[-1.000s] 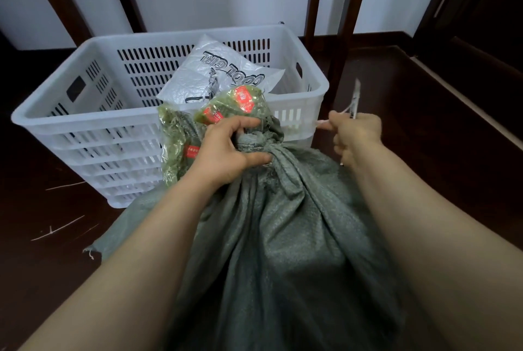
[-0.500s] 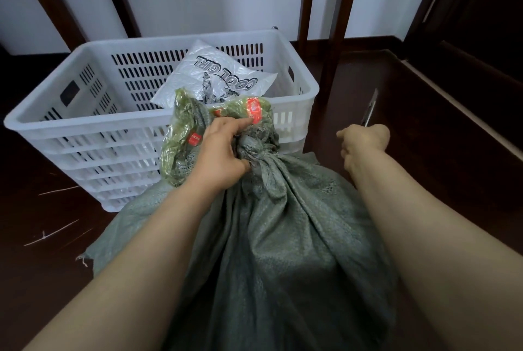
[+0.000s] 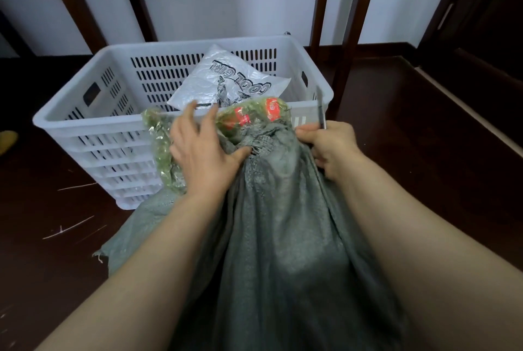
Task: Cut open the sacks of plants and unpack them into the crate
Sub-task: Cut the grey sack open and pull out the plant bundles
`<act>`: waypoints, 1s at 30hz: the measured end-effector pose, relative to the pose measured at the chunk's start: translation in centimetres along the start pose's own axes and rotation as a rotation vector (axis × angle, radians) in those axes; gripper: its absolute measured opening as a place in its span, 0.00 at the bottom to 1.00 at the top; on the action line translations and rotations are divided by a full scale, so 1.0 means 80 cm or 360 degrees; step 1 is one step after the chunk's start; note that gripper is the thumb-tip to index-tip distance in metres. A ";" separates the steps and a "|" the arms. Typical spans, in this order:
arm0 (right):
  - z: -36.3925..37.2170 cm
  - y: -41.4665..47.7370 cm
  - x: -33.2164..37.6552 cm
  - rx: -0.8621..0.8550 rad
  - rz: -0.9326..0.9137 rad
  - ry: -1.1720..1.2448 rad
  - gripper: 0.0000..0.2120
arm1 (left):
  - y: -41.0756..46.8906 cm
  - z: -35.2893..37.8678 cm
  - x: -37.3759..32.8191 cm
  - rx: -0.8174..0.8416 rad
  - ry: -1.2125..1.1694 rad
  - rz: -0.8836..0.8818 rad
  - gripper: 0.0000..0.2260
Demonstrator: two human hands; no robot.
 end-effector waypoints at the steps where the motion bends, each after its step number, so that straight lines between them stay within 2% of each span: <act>1: -0.006 0.001 0.004 -0.0025 0.0016 0.0053 0.05 | 0.002 -0.002 0.012 0.0015 0.0025 -0.0172 0.49; 4: -0.024 0.010 0.007 -0.0113 0.0029 0.0146 0.04 | -0.002 0.008 0.049 0.0295 -0.0096 -0.0782 0.64; 6: -0.032 0.013 0.009 -0.0149 0.0038 0.0213 0.05 | -0.003 0.018 0.063 0.0438 -0.0168 -0.0941 0.66; 9: -0.050 0.021 0.018 -0.0243 -0.0045 0.0101 0.06 | -0.009 0.034 0.064 0.0745 -0.0006 -0.0807 0.63; 12: -0.054 0.030 0.019 -0.0244 -0.0202 -0.0400 0.10 | -0.012 0.040 0.041 0.0914 0.0278 -0.0453 0.53; 14: -0.046 0.032 0.017 -0.0196 -0.0243 -0.0648 0.10 | -0.007 0.043 0.009 0.0877 0.0052 -0.0220 0.45; 16: -0.037 0.030 0.021 -0.0202 -0.0283 -0.0669 0.01 | -0.009 0.045 -0.018 0.0895 -0.0348 -0.0214 0.38; 19: -0.025 0.011 0.038 -0.0199 -0.0242 -0.0408 0.11 | -0.014 0.056 -0.037 0.0909 -0.0614 -0.0113 0.22; 21: -0.010 -0.002 0.044 -0.0032 -0.0194 -0.0452 0.19 | -0.012 0.057 -0.039 0.0804 -0.0755 -0.0190 0.09; 22: -0.004 -0.007 0.047 0.0036 -0.0188 -0.0505 0.21 | -0.011 0.053 -0.042 0.0769 -0.0827 -0.0242 0.07; 24: 0.006 -0.018 0.051 0.0129 -0.0191 -0.0492 0.21 | -0.010 0.048 -0.052 0.0821 -0.0973 -0.0310 0.07; 27: 0.009 -0.020 0.058 0.0134 -0.0220 -0.0312 0.19 | -0.015 0.036 -0.074 0.1076 -0.1148 -0.0324 0.07; 28: 0.007 -0.021 0.063 0.0144 -0.0239 -0.0260 0.19 | -0.008 0.030 -0.073 0.1028 -0.1181 -0.0336 0.10; 30: 0.003 -0.021 0.075 0.0211 -0.0282 -0.0170 0.13 | 0.013 0.014 -0.064 0.0768 -0.1121 -0.0328 0.19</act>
Point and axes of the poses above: each hand's wrist, its own y-axis towards the middle knuckle, its own z-axis out of the palm, x = y × z, the point moved 7 cm from there along y, towards the middle knuckle, and after that the axes turned 8 degrees about -x, right-handed, at the moved point
